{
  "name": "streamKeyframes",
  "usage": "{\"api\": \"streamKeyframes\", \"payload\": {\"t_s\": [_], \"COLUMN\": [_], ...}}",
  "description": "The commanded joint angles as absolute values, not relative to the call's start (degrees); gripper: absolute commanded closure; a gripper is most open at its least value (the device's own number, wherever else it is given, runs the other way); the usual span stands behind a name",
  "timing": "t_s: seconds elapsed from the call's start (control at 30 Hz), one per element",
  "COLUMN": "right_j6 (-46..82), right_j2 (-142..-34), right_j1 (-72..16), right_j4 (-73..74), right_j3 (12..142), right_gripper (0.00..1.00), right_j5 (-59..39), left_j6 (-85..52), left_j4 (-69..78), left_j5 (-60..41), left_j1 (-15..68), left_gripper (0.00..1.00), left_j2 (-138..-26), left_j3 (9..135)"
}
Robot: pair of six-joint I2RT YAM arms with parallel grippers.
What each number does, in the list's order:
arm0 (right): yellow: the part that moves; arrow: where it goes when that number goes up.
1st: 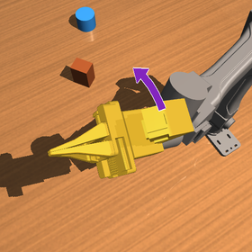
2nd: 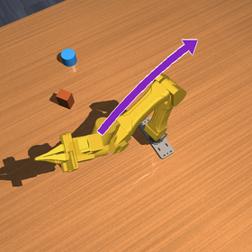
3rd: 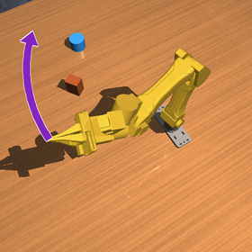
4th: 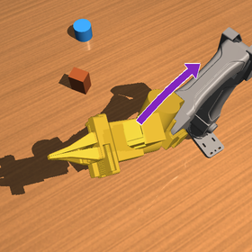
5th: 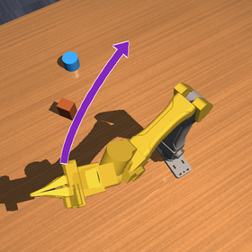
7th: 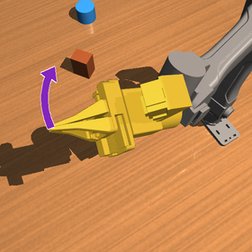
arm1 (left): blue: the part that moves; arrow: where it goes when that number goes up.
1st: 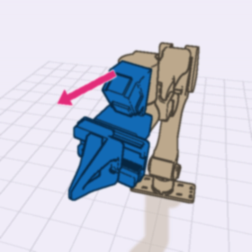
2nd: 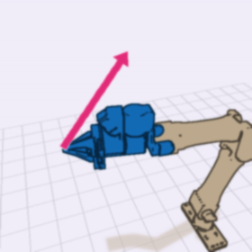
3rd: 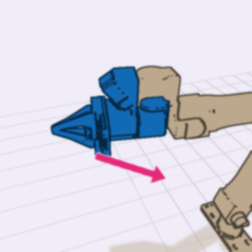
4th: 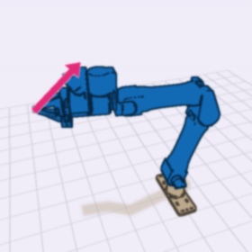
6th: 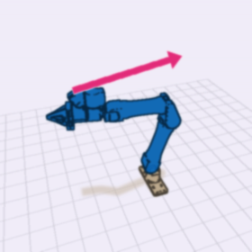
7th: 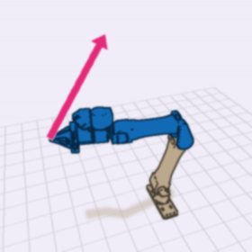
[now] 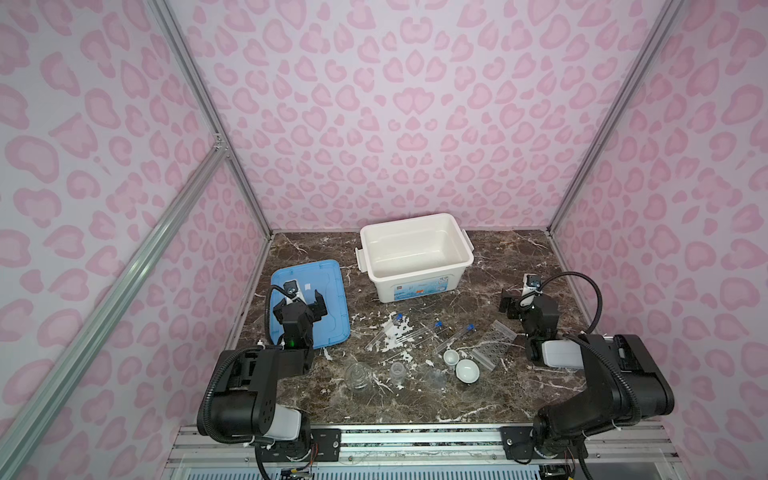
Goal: Organize the chemistry lab equipment
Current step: 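Raise both grippers from rest and start moving toward the test tubes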
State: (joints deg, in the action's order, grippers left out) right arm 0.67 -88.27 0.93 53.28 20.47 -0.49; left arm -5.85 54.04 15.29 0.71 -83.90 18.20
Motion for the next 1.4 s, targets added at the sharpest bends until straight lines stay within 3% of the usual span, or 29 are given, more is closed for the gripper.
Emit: {"api": "streamKeyframes", "payload": {"t_s": [0.0,1.13,1.23,1.37], "right_j6": [0.8,0.7,1.4,3.7], "right_j2": [-88.3,-88.2,-87.8,-81.9], "right_j1": [1.0,0.9,0.9,1.1], "right_j4": [53.5,53.5,54.3,42.0], "right_j3": [20.7,20.6,20.4,24.0], "right_gripper": [0.01,0.01,0.05,0.07], "right_j5": [-0.6,-0.6,0.7,3.6], "left_j6": [-5.4,-5.4,-7.0,-6.5], "left_j4": [56.3,56.2,54.3,54.4], "left_j5": [15.9,15.8,18.7,18.3], "left_j1": [0.7,0.7,0.7,0.8], "left_gripper": [0.02,0.03,0.03,0.03], "left_j2": [-83.8,-83.9,-82.2,-81.9], "left_j3": [18.4,18.4,18.6,18.5]}}
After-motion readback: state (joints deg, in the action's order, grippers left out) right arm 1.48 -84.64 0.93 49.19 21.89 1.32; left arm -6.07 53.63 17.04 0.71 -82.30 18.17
